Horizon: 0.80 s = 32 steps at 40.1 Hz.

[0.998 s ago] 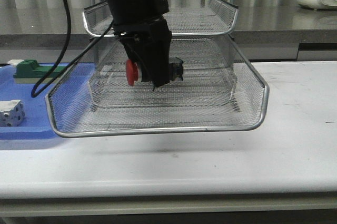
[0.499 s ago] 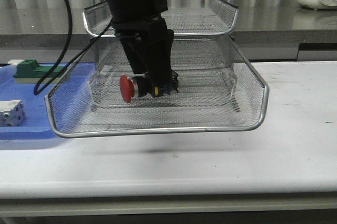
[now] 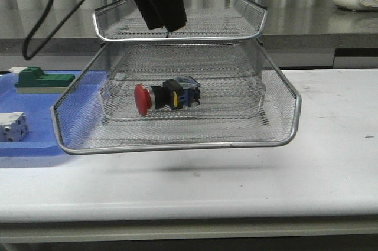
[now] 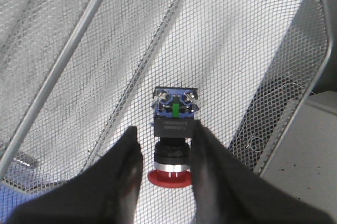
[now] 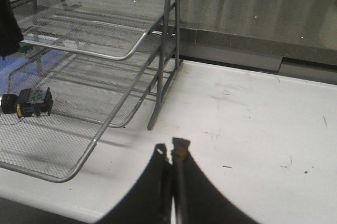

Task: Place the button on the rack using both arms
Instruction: 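Release the button into the tray and raise the left gripper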

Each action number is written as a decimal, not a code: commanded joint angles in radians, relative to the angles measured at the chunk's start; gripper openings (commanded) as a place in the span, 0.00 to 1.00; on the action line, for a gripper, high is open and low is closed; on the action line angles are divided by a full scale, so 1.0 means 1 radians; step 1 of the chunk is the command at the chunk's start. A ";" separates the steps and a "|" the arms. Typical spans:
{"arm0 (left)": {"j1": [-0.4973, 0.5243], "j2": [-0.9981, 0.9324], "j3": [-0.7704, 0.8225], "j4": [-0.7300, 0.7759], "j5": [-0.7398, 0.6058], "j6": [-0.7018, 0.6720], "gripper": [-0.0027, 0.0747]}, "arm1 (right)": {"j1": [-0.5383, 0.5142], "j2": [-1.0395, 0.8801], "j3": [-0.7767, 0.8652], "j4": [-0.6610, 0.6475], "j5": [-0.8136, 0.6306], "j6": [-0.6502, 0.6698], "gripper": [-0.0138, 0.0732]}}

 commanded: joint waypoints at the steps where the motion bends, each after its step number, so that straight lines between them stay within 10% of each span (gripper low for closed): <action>1: 0.005 -0.107 0.012 0.005 0.053 -0.026 0.09 | -0.002 0.010 -0.024 0.000 -0.082 -0.002 0.09; 32: 0.436 -0.722 0.764 -0.004 -0.285 -0.180 0.01 | -0.002 0.010 -0.024 0.000 -0.082 -0.002 0.09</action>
